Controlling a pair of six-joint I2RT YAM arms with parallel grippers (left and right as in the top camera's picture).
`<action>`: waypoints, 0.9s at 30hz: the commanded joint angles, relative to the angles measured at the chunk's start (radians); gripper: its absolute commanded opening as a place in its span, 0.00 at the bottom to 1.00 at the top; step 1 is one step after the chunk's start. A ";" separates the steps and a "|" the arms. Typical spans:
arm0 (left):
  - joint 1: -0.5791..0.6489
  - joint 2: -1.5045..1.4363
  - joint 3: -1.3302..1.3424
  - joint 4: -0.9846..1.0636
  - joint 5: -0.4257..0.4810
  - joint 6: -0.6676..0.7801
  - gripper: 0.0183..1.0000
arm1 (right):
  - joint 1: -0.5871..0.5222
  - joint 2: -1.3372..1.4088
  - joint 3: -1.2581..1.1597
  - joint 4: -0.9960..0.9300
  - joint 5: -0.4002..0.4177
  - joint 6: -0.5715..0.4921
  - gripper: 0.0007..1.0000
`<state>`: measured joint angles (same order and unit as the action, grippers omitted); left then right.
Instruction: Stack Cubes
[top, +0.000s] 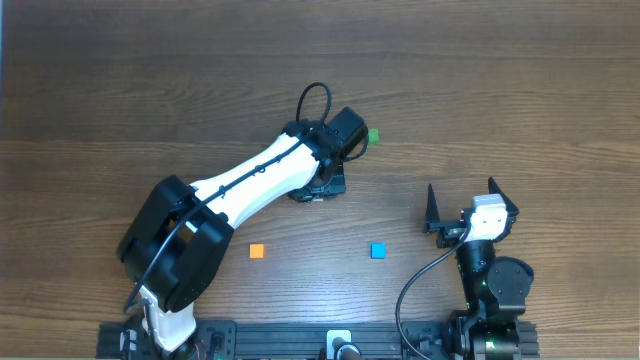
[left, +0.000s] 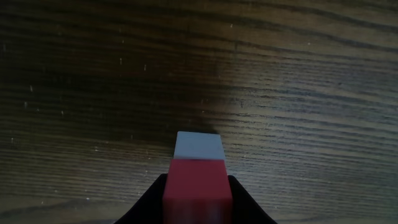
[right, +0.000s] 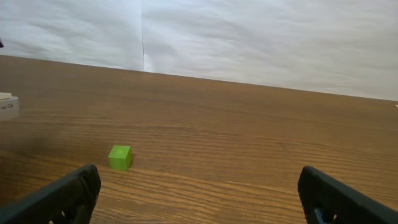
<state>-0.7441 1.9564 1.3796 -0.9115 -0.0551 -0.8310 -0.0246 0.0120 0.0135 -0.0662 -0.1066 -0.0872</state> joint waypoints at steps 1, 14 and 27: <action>0.000 0.013 -0.008 0.003 0.010 0.008 0.02 | -0.004 -0.006 -0.008 0.002 -0.001 -0.004 0.99; 0.000 0.015 -0.008 0.006 0.010 0.008 0.06 | -0.004 -0.006 -0.008 0.002 -0.001 -0.004 0.99; 0.000 0.021 -0.008 0.006 0.013 0.008 0.15 | -0.004 -0.006 -0.008 0.002 -0.001 -0.004 0.99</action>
<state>-0.7441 1.9583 1.3796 -0.9077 -0.0532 -0.8310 -0.0246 0.0120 0.0135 -0.0662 -0.1066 -0.0872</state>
